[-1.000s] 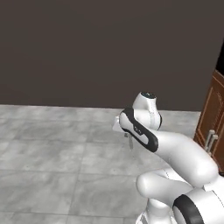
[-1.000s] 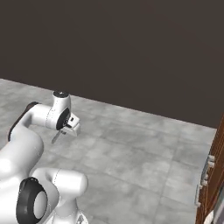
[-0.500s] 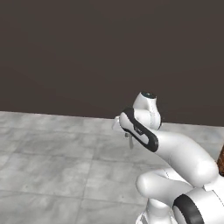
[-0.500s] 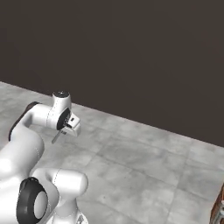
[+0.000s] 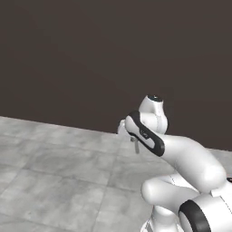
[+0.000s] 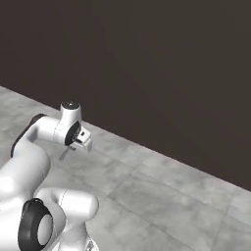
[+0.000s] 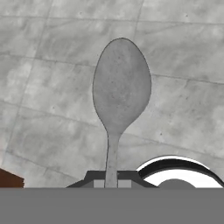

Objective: Take the fork and place it on the left side of the plate. Then take the spoon and place it on the right side of the plate. Make sure they're directly next to the plate.

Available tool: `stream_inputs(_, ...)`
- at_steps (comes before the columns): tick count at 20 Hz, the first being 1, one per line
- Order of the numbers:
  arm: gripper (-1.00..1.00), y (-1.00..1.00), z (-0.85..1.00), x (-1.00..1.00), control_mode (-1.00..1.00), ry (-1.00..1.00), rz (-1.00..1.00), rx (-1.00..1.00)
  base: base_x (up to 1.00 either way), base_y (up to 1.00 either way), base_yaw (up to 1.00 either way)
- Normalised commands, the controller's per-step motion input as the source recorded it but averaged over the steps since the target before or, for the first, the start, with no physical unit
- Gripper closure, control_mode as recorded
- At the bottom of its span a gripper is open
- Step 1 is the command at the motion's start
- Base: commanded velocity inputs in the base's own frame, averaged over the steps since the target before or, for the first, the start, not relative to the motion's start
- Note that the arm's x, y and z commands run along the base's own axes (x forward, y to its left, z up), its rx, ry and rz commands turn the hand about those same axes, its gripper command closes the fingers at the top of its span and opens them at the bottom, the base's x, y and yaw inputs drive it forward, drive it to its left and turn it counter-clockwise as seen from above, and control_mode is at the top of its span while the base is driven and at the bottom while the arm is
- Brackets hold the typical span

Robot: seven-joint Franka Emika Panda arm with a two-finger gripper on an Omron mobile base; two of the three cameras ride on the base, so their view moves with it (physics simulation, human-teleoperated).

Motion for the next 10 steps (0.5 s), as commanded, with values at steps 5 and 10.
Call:
stream_inputs(5,1.0,0.0,0.0,0.0,1.0,0.0,0.0,0.0,1.0,0.0,0.36)
stream_inputs(10,1.0,0.0,0.0,0.0,1.0,0.0,0.0,0.0,1.0,0.0,0.44)
